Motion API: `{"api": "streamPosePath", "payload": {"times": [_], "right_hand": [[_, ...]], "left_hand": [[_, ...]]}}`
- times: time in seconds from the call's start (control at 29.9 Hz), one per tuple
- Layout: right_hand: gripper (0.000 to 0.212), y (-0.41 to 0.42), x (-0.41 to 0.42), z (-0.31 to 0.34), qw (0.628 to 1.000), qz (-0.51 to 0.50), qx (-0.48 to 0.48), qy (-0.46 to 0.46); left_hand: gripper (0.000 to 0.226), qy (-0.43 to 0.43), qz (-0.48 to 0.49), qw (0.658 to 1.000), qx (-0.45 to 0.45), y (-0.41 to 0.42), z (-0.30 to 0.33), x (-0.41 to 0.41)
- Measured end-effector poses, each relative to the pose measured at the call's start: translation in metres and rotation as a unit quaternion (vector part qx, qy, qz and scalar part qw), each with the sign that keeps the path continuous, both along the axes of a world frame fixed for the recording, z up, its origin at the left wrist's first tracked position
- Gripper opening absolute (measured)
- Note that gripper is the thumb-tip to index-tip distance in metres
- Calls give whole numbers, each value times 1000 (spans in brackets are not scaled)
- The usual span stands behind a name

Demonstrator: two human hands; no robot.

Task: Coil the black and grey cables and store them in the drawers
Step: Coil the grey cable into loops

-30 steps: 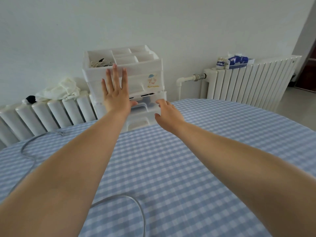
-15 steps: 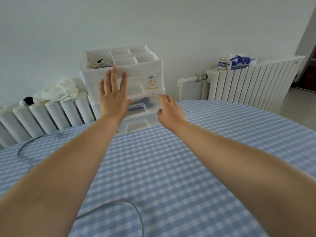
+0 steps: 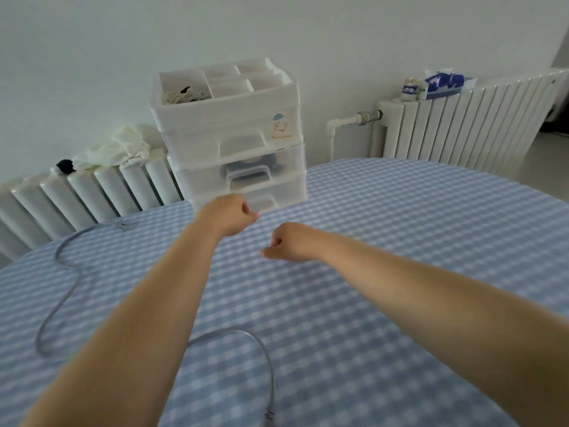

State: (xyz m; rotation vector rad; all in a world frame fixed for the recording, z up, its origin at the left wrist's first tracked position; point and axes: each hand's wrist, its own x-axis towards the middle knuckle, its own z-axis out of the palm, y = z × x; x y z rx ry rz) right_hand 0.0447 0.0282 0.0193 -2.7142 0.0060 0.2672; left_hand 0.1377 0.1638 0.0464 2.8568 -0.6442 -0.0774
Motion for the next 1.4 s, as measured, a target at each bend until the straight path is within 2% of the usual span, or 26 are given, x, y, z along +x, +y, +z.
{"api": "streamPosePath", "payload": {"times": [0.07, 0.13, 0.23, 0.3, 0.43, 0.47, 0.53, 0.6, 0.63, 0.7, 0.74, 0.77, 0.84, 0.94, 1.0, 1.04, 1.07, 1.14, 1.17, 1.24, 1.3, 1.34, 1.37, 1.4], "right_hand": [[50, 17, -30, 5, 993, 73, -8, 94], [56, 34, -67, 5, 983, 119, -33, 133], [48, 47, -106, 0, 979, 145, -123, 70], [36, 45, -119, 0, 984, 122, -125, 37], [26, 12, -113, -3, 991, 29, -126, -24], [22, 1, -110, -5, 996, -8, -87, -34], [10, -20, -105, -7, 991, -85, 82, -60], [8, -35, -106, -5, 945, -142, 285, -81], [9, -41, -108, -3, 915, -156, 360, -90], [10, -48, -114, 2, 870, -162, 454, -104], [15, -51, -117, 3, 854, -159, 484, -105], [20, -54, -120, 4, 842, -153, 507, -104], [26, -60, -123, 6, 830, -139, 530, -102], [38, -67, -126, 9, 822, -101, 551, -104], [45, -68, -124, 9, 828, -85, 541, -120], [47, -66, -122, 7, 845, -84, 509, -139], [49, -64, -119, 5, 869, -87, 458, -164], [53, -61, -114, -2, 898, -71, 384, -204], [53, -60, -113, -4, 897, -51, 385, -211], [44, -57, -111, -8, 886, -15, 419, -199], [31, -53, -109, -11, 877, -28, 442, -186], [21, -49, -107, -12, 861, -43, 473, -181], [14, -44, -107, -13, 834, -52, 520, -175], [15, -39, -107, -14, 803, -57, 570, -167]], "left_hand": [[31, 65, -17, 998, -2, 2, -6, -10], [32, 106, -27, 994, -17, 6, -14, -24], [34, 125, -41, 989, -70, 6, -16, -43], [33, 134, -65, 985, -92, 1, -11, -61], [31, 120, -92, 983, -105, -10, -5, -89], [30, 93, -87, 985, -117, -13, -7, -96], [27, -17, -63, 981, -182, -22, -9, -113], [31, -135, -52, 965, -217, -31, -9, -133], [38, -152, -61, 967, -194, -34, -9, -140], [55, -81, -87, 989, -88, -41, -11, -152], [59, -12, -106, 993, -53, -44, -11, -157], [59, 70, -127, 988, -58, -46, -12, -160], [41, 181, -151, 962, -141, -47, -12, -163], [20, 230, -126, 927, -269, -41, -10, -159], [24, 288, -119, 890, -332, -39, -4, -161], [29, 310, -119, 879, -343, -39, -3, -162], [30, 314, -126, 880, -334, -37, 0, -165], [25, 275, -164, 906, -276, -34, 9, -171], [23, 256, -181, 915, -255, -33, 11, -173], [20, 259, -191, 910, -263, -31, 15, -174], [26, 282, -184, 887, -315, -32, 17, -176], [33, 288, -176, 872, -354, -33, 18, -177], [37, 300, -167, 849, -402, -35, 20, -177], [38, 320, -160, 817, -453, -36, 22, -178]]}}
